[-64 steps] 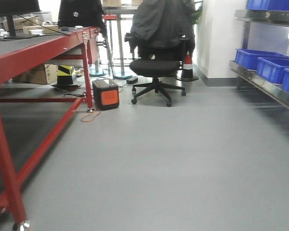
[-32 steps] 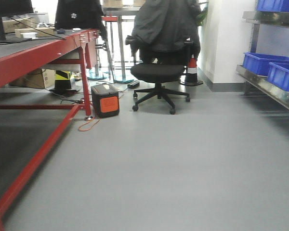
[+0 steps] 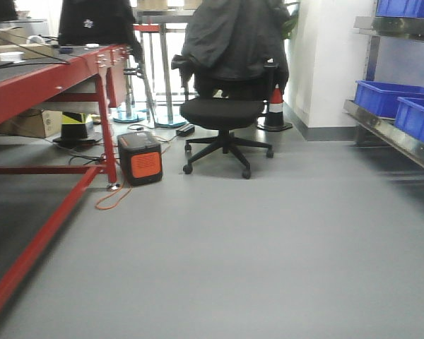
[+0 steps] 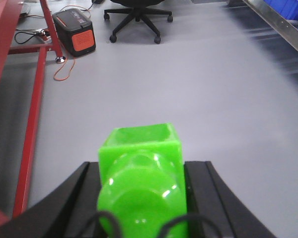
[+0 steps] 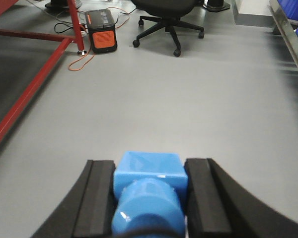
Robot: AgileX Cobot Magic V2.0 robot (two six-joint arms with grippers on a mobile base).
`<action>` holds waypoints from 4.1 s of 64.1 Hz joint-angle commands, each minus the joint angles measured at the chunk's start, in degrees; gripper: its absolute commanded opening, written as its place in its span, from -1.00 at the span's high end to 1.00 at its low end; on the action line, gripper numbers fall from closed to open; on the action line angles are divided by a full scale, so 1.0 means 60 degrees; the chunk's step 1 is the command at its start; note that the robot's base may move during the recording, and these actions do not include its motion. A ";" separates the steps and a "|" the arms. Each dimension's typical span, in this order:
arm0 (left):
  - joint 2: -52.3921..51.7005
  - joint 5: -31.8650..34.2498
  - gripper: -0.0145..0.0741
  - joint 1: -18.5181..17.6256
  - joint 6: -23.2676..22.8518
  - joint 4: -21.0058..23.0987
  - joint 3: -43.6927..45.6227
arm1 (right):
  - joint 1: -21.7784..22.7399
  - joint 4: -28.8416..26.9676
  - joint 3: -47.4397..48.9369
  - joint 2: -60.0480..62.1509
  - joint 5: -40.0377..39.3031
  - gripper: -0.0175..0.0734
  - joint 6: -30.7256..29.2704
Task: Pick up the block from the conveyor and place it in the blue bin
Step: 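Turn the base toward the shelving with blue bins, then drive up to the shelf and stop in front of the bins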
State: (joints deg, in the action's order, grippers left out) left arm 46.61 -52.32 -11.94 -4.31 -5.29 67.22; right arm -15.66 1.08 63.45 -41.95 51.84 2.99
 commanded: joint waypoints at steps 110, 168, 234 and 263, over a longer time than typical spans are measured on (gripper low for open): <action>-0.0015 0.0197 0.92 -0.0044 -0.0059 0.0004 0.0071 | -0.0004 0.0072 0.0060 0.0071 -0.0127 0.95 -0.0016; -0.0015 0.0197 0.92 -0.0044 -0.0059 0.0004 0.0071 | -0.0004 0.0072 0.0060 0.0071 -0.0127 0.95 -0.0016; -0.0015 0.0197 0.92 -0.0044 -0.0059 0.0004 0.0071 | -0.0004 0.0072 0.0060 0.0071 -0.0127 0.95 -0.0016; -0.0015 0.0197 0.92 -0.0044 -0.0059 0.0004 0.0071 | -0.0004 0.0072 0.0060 0.0071 -0.0127 0.95 -0.0016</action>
State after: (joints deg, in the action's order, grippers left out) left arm 46.61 -52.32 -11.94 -4.42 -5.29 67.22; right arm -15.66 1.08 63.45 -41.95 51.84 2.99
